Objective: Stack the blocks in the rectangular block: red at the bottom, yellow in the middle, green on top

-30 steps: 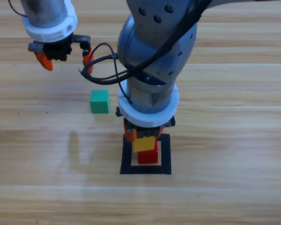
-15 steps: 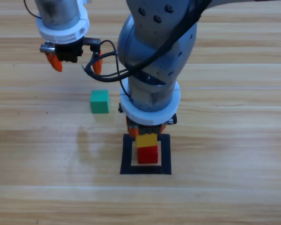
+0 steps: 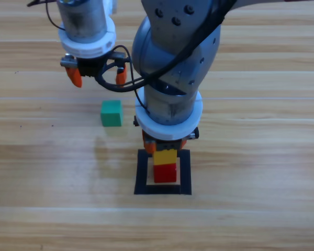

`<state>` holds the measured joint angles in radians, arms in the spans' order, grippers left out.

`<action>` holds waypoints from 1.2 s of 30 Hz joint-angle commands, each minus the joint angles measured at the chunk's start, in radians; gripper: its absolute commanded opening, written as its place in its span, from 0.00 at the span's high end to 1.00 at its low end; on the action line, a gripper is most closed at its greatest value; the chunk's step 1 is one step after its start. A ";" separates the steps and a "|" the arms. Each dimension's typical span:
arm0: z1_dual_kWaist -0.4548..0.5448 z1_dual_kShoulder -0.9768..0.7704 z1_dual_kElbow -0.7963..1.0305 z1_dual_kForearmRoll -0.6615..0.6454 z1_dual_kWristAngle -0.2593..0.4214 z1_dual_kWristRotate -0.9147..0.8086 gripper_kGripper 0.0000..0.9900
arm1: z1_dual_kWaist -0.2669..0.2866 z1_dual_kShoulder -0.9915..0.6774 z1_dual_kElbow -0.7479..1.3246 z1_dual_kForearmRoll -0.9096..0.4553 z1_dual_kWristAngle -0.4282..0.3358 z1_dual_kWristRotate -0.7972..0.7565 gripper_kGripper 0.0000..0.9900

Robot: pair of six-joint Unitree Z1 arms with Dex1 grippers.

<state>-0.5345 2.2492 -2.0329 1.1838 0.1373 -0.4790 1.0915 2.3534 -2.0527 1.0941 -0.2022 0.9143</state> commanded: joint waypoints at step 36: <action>-0.016 0.102 -0.043 0.008 -0.059 -0.216 0.02 | 0.024 -0.163 0.031 0.006 -0.072 -0.100 0.00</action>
<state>-0.5403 2.2984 -2.0555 1.1840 0.0890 -0.6798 1.0915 2.3548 -2.0577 1.1002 -0.2299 0.8682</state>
